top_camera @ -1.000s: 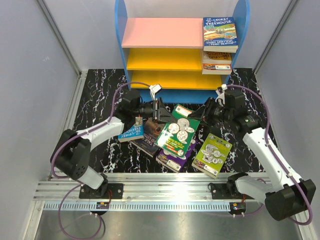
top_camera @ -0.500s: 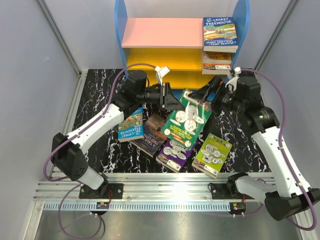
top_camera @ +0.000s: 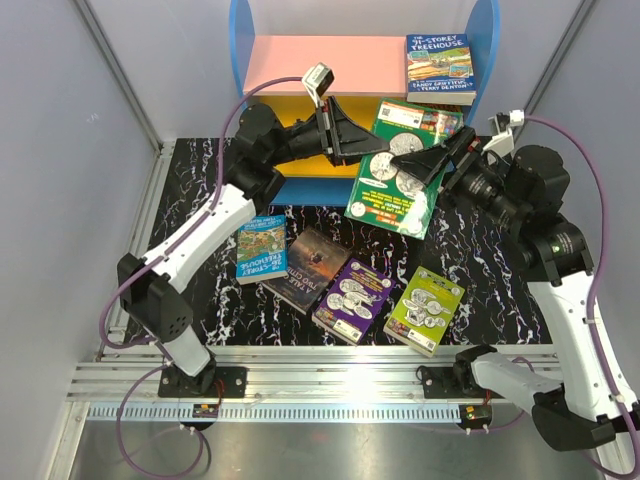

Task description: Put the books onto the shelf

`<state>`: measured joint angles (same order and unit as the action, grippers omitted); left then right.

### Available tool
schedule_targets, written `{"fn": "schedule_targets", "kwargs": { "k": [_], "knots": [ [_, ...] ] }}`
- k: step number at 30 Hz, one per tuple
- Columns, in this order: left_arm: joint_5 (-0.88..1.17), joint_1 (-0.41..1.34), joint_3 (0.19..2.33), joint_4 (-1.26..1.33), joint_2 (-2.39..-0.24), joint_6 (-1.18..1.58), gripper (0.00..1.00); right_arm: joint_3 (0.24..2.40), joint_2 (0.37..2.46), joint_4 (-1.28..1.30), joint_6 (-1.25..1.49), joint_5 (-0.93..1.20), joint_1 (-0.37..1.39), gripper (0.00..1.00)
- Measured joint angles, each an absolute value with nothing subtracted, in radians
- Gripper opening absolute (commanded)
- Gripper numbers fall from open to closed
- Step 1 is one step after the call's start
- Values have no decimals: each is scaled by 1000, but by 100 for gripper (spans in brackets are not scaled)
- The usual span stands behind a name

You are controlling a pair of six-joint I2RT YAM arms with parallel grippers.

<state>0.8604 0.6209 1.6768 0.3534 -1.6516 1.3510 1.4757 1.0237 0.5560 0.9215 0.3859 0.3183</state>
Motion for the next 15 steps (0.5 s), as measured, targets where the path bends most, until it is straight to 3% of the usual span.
{"fn": "schedule_targets", "kwargs": {
  "k": [11,14,15],
  "knots": [
    [707,549,1677,425,-1664,1482,0,1464,1031,420,1046,425,319,100],
    [673,549,1677,379,-1658,1470,0,1430,1013,390,1079,430,319,91],
    [664,549,1678,366,-1656,1466,0,1425,1011,384,1089,430,319,83]
  ]
}}
